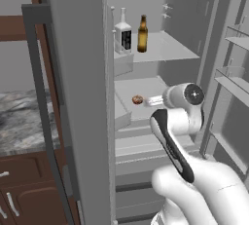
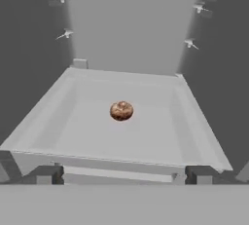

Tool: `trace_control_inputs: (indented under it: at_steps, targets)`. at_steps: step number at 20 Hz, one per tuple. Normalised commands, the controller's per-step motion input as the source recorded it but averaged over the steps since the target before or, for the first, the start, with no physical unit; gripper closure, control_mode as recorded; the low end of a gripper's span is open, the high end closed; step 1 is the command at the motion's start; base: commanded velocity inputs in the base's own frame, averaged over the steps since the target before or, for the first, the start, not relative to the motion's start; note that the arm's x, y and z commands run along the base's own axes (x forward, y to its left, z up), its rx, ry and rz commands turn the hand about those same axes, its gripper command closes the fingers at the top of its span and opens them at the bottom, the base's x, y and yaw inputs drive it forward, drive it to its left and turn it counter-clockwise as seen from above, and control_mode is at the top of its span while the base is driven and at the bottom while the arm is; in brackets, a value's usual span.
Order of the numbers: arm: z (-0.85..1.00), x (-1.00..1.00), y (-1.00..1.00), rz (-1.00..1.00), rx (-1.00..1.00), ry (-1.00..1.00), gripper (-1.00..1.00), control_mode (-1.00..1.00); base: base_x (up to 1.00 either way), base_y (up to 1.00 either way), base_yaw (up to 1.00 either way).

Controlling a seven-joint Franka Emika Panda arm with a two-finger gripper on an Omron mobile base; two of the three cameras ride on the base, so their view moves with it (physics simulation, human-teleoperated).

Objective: Place the beer and liquor on the top shelf of the fridge to keep them out of children's reach, and place the mushroom on lower shelves for easy access.

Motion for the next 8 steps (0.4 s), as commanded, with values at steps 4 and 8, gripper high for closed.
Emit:
trace_control_inputs:
  at_steps: [4,8]
  targets:
    - [0.87,-1.0,0.0,0.0,-0.01,0.02,-1.0,-1.0,0.0,0.0,0.0]
    - [0.58,-1.0,0.0,0.0,0.0,0.0,-1.0,-1.0,0.0,0.0,0.0]
